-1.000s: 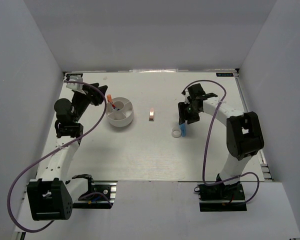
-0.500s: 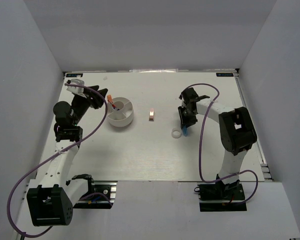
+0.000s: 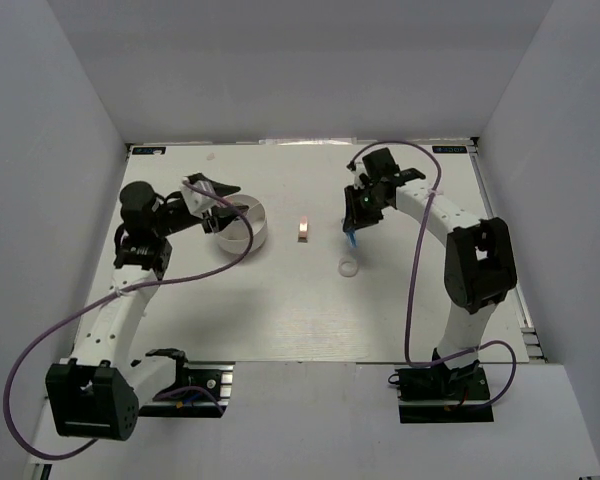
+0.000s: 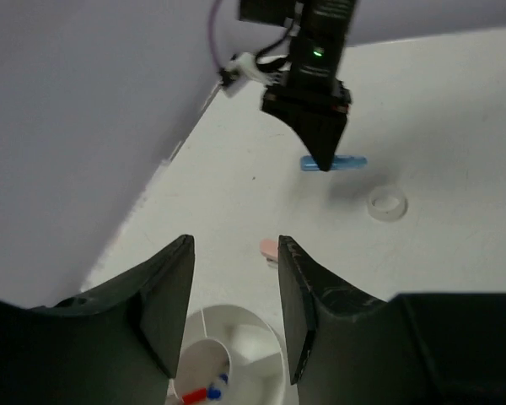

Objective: Sort the stationery into containers
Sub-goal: Pick up the pen from the center of the board.

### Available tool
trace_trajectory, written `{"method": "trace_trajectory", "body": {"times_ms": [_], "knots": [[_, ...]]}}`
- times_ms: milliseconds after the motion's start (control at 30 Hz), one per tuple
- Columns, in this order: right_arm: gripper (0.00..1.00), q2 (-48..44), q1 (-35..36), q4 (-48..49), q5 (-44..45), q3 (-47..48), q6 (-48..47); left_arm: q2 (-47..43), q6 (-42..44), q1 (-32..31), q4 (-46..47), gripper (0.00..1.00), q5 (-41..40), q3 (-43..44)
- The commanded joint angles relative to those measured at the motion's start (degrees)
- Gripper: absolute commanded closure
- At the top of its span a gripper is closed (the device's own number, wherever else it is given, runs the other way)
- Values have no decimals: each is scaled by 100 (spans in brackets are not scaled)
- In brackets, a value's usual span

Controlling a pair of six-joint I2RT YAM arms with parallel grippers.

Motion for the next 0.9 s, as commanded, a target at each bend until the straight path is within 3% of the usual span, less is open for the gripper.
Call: {"method": "trace_trajectory", "body": {"times_ms": [0, 267, 300, 400, 500, 700, 867], "knots": [[100, -410, 31, -209, -793, 420, -52, 219, 2853, -486, -1909, 46, 865, 653], [100, -384, 83, -261, -1505, 183, 264, 694, 7339, -2007, -4976, 49, 278, 1374], [100, -393, 110, -261, -1515, 166, 352, 738, 8231, -2174, -5214, 50, -37, 1375], [100, -410, 180, -253, -1480, 139, 563, 791, 9134, -2772, -5358, 51, -670, 1060], [100, -472, 268, -209, -1313, 69, 897, 799, 9190, -3387, -4446, 52, -1469, 628], [100, -525, 391, -287, -891, 121, 1363, 1608, 8680, -4381, -3795, 59, -2860, 830], [100, -490, 374, -463, -811, 201, 1617, 1792, 8416, -4839, -2520, 51, -3862, 242]]}}
